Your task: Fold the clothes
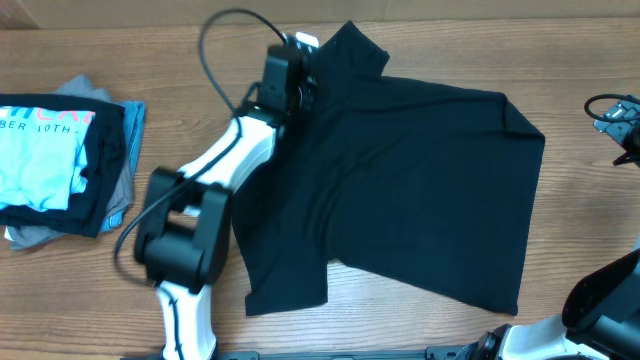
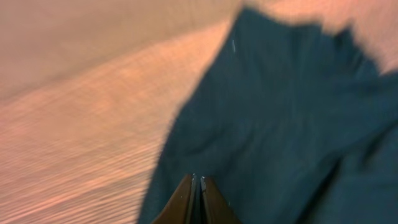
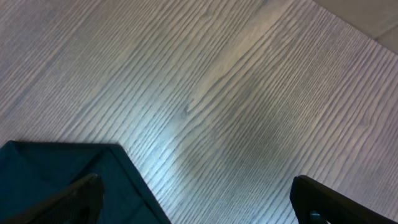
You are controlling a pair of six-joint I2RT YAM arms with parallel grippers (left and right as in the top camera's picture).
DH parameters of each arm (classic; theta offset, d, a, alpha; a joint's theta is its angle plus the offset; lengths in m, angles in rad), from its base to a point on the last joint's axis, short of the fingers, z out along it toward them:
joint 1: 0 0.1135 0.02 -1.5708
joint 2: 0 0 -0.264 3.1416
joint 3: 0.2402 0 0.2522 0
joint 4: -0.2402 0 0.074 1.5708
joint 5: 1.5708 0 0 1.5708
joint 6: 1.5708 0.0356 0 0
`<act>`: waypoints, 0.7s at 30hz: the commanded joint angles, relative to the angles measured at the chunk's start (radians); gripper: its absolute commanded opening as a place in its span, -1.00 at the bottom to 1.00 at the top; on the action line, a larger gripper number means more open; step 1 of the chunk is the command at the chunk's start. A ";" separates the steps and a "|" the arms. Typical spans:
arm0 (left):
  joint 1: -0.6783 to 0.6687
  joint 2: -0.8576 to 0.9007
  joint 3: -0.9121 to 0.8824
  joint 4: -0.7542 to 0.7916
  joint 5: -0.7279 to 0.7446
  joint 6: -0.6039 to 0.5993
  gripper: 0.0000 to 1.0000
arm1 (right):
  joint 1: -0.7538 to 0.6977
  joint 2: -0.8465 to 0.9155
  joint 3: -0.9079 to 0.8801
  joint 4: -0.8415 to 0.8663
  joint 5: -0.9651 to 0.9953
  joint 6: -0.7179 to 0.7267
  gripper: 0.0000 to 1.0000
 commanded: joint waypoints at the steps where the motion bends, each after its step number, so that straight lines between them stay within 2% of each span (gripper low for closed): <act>1: 0.017 0.092 0.002 0.051 0.029 0.090 -0.81 | -0.001 -0.006 0.002 0.005 -0.002 0.011 1.00; 11: 0.107 0.210 0.002 0.080 0.084 0.050 -0.75 | -0.001 -0.006 0.002 0.005 -0.002 0.011 1.00; 15: 0.141 0.218 0.002 0.064 0.146 0.012 -0.74 | -0.001 -0.006 0.002 0.005 -0.002 0.011 1.00; 21: 0.194 0.218 0.002 0.036 0.148 0.008 -0.70 | -0.001 -0.006 0.002 0.005 -0.002 0.011 1.00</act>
